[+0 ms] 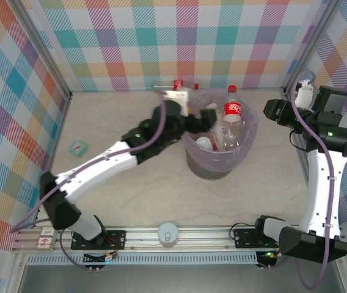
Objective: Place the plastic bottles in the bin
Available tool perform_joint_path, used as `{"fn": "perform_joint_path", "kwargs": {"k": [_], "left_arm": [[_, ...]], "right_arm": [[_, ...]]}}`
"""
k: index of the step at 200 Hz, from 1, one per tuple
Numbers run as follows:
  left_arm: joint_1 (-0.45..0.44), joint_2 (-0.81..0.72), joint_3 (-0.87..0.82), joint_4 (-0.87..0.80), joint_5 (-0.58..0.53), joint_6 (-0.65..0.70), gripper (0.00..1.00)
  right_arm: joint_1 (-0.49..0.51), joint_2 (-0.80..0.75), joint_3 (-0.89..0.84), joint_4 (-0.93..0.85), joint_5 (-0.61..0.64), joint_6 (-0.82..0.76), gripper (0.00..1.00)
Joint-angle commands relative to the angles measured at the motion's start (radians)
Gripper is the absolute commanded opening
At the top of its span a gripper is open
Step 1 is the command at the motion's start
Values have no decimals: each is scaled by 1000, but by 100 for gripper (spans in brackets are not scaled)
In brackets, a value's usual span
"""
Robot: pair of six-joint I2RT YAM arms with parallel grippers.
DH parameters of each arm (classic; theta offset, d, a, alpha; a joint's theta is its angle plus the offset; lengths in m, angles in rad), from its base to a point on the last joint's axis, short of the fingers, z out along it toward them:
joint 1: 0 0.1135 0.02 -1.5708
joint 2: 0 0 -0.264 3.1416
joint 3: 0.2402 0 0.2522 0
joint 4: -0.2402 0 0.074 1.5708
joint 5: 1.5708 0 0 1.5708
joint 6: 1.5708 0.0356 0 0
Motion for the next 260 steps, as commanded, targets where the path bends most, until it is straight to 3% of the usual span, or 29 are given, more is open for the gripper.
{"fn": "perform_joint_path", "kwargs": {"k": [1,34,61,95,121,150,179,202,260], "left_arm": [[106,-74,-122,-27,-39,-124,98],[204,-151,-237,-58,-42,-173,97],[255,-182,-296,-123,-73,-180,97],[353,-123,-349,-112,-16,-243,97],[413,-12,-358,-49,35,-307,97],[446,134,-337,9,55,-370,99],[452,264,-322,74,61,-421,100],[452,349,-287,108,65,-427,100],[452,508,-181,144,113,-434,100]], "right_arm": [[87,12,-8,20,-20,16,48],[253,50,0,-3,63,0,46],[286,63,-75,0,96,9,42],[331,107,-175,43,37,11,41],[333,101,-178,37,64,-2,40],[334,59,-29,-13,35,-30,43],[331,34,96,-112,147,-69,51],[307,-12,67,-157,224,-69,53],[241,-102,-61,-173,157,-23,54]]}}
